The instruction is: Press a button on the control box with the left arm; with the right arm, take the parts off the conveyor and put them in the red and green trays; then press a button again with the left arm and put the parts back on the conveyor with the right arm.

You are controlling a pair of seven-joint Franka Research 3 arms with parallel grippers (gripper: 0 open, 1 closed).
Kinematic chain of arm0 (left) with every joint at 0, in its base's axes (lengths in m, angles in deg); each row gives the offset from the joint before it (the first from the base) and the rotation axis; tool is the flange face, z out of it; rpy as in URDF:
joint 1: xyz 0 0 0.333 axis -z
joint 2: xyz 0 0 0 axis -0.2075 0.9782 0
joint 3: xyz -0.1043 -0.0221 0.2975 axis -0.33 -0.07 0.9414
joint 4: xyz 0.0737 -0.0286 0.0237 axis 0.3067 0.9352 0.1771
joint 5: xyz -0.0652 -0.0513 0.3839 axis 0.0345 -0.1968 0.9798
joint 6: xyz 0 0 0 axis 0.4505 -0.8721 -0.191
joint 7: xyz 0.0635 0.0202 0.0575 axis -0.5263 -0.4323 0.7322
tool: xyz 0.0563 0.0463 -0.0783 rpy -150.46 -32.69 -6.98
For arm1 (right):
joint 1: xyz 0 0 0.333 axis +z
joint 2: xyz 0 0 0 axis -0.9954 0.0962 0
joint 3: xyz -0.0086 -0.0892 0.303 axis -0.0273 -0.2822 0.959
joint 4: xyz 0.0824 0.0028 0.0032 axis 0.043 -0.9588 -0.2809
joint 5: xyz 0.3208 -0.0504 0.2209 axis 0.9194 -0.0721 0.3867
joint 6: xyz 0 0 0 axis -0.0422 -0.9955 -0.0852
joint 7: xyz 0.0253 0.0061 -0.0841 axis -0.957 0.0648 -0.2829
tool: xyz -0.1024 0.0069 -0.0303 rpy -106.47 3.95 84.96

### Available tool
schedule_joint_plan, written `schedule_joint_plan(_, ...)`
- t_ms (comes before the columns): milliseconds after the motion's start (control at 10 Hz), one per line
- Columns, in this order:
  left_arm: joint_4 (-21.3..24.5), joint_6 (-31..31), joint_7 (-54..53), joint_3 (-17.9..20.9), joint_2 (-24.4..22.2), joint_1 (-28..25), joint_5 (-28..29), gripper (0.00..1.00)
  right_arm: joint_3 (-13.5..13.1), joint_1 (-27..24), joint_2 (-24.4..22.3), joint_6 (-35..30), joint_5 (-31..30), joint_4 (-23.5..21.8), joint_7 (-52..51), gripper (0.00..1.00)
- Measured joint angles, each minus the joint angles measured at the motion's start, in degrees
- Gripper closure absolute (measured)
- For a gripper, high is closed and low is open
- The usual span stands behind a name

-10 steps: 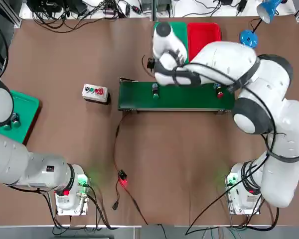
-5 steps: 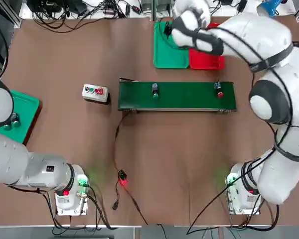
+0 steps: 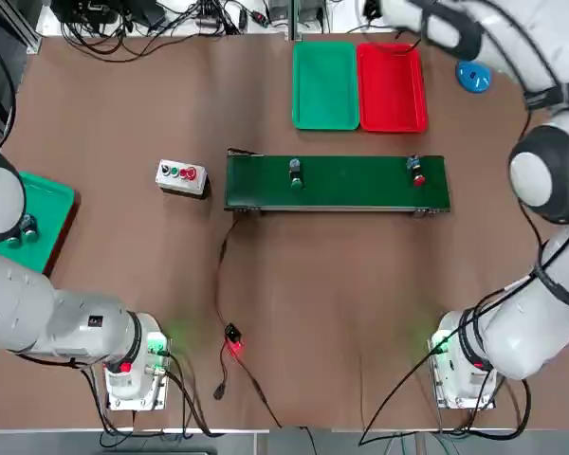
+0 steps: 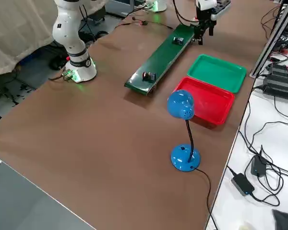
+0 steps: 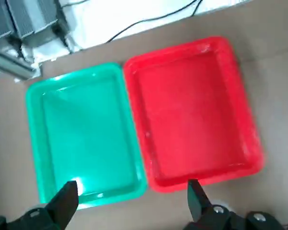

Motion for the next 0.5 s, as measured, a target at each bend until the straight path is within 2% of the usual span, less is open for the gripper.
schedule_joint_plan(300, 0.0, 0.0, 0.0, 0.0, 0.0, 0.1, 0.0, 0.00, 0.0, -8.7, -6.4, -4.8, 2.8, 0.2, -9.9, 0.00)
schedule_joint_plan(500, -0.1, 0.0, 0.0, -0.1, 0.0, 0.2, 0.0, 0.00, 0.0, -12.2, -9.4, -8.7, 3.9, 0.4, -14.0, 0.00)
